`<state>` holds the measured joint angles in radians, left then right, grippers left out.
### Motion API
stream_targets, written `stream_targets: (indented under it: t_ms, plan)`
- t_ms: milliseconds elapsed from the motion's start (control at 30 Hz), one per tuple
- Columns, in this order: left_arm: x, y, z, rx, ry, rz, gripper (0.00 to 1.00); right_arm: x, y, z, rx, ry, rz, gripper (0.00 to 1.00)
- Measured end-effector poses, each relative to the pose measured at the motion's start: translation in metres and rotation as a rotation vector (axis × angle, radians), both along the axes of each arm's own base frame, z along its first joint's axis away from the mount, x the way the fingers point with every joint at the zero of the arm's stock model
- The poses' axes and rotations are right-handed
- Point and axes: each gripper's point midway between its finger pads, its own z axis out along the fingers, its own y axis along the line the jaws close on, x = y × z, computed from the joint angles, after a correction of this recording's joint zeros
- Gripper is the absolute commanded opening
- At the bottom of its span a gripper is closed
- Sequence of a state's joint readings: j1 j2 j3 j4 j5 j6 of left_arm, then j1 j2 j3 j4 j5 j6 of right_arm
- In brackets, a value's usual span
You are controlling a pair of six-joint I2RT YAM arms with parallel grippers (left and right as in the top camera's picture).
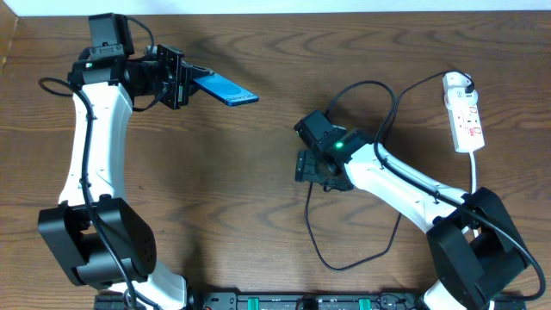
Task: Plug charger to phone and switch on socket
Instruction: 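Lower the right gripper to the black cable's plug end and grasp it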
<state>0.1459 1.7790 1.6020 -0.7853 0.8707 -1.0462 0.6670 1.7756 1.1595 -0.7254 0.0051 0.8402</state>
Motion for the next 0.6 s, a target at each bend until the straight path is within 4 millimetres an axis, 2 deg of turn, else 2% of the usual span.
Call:
stream_targets:
  t_ms: [200,300,433,600]
  plan:
    - [0.000,0.000,0.000,0.001,0.000,0.000,0.07,-0.003,0.007,-0.004,0.013,0.000,0.029,0.74]
    - [0.000,0.000,0.000,0.001,0.000,0.001,0.08,-0.009,0.006,-0.020,-0.027,0.058,0.047,0.71]
    - [0.000,0.000,0.000,0.001,0.000,0.001,0.08,-0.012,0.006,-0.029,-0.075,0.120,0.059,0.72]
    - [0.000,0.000,0.000,0.001,0.000,0.001,0.07,-0.005,0.012,-0.039,-0.131,0.195,0.066,0.59]
